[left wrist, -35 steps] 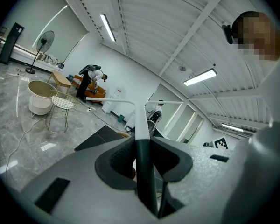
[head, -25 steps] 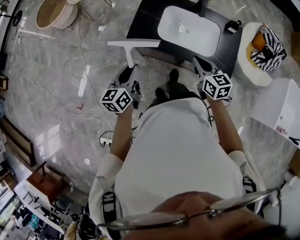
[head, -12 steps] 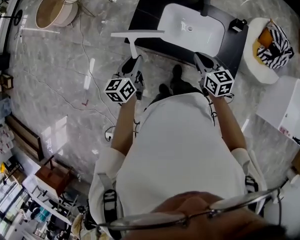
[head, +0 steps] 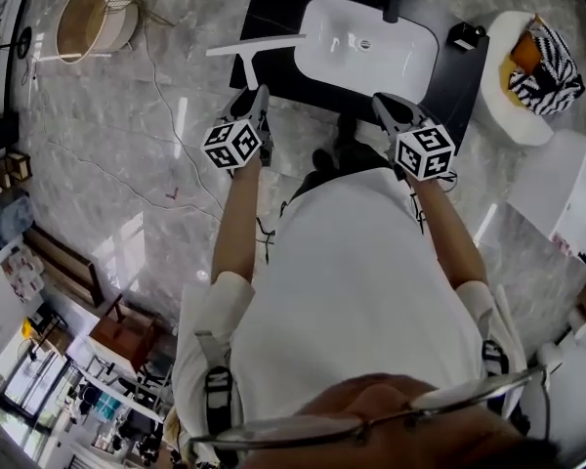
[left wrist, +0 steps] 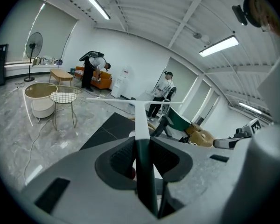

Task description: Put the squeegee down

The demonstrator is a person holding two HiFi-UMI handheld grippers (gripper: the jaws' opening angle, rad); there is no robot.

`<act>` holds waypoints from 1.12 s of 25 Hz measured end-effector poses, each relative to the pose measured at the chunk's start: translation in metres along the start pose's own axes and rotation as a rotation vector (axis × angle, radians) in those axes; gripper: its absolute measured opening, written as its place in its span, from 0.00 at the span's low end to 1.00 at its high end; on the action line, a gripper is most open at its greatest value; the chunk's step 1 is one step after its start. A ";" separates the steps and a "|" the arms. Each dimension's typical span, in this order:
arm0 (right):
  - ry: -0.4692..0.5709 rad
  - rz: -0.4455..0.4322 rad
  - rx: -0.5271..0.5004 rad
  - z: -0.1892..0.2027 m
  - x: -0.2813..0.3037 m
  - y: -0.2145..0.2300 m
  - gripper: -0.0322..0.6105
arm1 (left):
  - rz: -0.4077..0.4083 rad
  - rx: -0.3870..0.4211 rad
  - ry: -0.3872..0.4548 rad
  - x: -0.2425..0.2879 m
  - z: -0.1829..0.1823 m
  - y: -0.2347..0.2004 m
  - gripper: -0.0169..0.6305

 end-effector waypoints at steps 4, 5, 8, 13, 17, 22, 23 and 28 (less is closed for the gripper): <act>-0.020 -0.008 0.011 -0.003 0.011 0.013 0.06 | -0.056 -0.047 -0.058 0.037 0.019 -0.024 0.17; -0.025 -0.013 0.014 -0.004 0.014 0.016 0.06 | -0.070 -0.056 -0.074 0.046 0.023 -0.030 0.17; -0.045 -0.027 0.023 -0.005 0.022 0.027 0.06 | -0.115 -0.054 -0.126 0.071 0.035 -0.046 0.17; -0.082 -0.048 0.033 -0.004 0.037 0.047 0.06 | -0.179 -0.061 -0.212 0.110 0.062 -0.068 0.17; -0.104 -0.064 0.057 -0.001 0.055 0.059 0.06 | -0.245 -0.108 -0.268 0.135 0.081 -0.090 0.17; -0.129 -0.086 0.082 0.002 0.067 0.064 0.06 | -0.310 -0.148 -0.334 0.161 0.101 -0.102 0.17; -0.132 -0.087 0.088 0.002 0.068 0.065 0.06 | -0.321 -0.155 -0.344 0.165 0.104 -0.104 0.17; -0.149 -0.088 0.089 0.005 0.075 0.070 0.06 | -0.368 -0.155 -0.363 0.181 0.111 -0.107 0.17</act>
Point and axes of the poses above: the fingertips, and each gripper's own axes: x forward along the fingers, y to its right, z out of its underside, the point moved 1 cm from there along -x, backward along the fingers, and after that the axes turned 3 degrees about y, right-handed, at the moved point
